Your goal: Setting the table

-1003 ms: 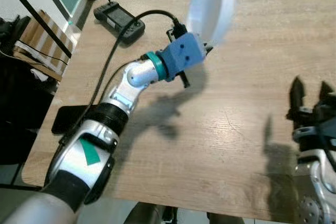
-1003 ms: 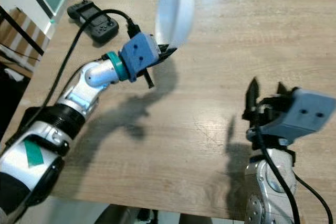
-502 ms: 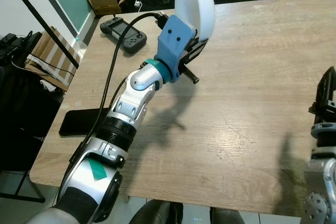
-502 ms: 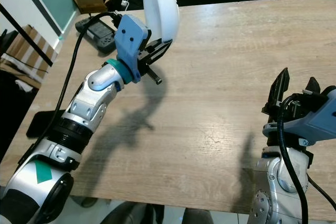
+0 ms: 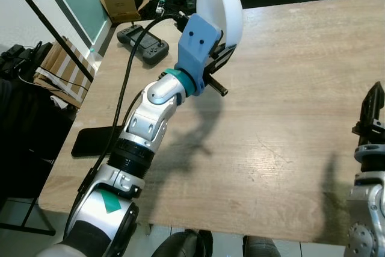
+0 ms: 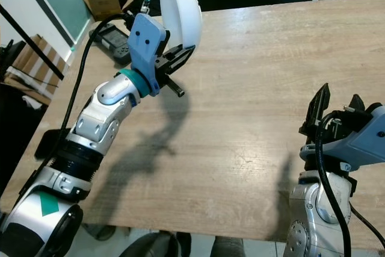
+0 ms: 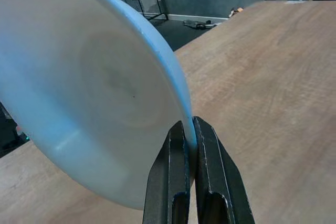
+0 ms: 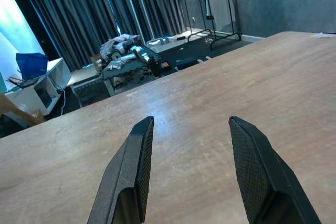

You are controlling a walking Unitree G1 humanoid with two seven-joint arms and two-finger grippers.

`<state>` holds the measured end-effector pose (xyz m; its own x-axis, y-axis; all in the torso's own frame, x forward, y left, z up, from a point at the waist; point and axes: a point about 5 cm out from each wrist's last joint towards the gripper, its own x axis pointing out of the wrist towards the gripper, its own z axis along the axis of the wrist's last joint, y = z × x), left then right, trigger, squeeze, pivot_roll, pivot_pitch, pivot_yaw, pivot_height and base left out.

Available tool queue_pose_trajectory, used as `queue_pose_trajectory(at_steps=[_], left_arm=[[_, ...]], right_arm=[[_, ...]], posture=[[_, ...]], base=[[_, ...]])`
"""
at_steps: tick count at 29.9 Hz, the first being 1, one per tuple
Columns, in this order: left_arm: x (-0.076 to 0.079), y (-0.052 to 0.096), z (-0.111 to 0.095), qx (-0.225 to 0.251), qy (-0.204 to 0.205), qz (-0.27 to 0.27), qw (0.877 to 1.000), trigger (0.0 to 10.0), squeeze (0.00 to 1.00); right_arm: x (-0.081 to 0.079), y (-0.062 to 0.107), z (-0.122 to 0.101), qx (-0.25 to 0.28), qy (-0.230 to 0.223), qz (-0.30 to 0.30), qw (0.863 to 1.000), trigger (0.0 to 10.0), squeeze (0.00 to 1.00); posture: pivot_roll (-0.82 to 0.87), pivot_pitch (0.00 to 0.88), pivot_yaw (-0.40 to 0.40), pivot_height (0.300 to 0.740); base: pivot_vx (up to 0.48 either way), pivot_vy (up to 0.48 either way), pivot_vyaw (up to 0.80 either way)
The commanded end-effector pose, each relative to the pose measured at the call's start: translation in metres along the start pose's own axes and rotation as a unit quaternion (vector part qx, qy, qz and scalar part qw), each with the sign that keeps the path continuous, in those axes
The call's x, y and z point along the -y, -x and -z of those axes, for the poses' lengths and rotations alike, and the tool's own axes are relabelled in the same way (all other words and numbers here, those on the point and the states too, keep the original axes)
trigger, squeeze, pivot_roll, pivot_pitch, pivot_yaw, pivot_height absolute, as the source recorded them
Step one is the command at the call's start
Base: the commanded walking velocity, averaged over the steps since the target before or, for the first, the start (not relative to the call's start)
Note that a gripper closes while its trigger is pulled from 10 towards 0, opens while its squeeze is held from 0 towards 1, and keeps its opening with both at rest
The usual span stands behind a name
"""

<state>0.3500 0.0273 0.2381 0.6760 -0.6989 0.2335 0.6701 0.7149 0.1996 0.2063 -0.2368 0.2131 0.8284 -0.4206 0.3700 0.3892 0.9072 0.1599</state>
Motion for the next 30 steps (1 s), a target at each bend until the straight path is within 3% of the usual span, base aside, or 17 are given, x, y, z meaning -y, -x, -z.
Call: queue_pose_trajectory(at_steps=[1,30], left_arm=[[-0.0043,0.0053,0.003,-0.007,0.002,-0.007,1.0,10.0,0.0],[0.0035,0.0048,-0.003,-0.011,0.008,-0.002,1.0,10.0,0.0]], right_arm=[[0.002,0.0024,0.003,-0.006,0.001,0.007,1.0,10.0,0.0],[0.0054,0.0052,0.004,-0.009,0.012,0.011,1.0,10.0,0.0]], posture=[[-0.12,0.002,0.251,0.74],[-0.13,0.011,0.254,0.74]], base=[[-0.307,0.0,0.0],[-0.287,0.0,0.0]])
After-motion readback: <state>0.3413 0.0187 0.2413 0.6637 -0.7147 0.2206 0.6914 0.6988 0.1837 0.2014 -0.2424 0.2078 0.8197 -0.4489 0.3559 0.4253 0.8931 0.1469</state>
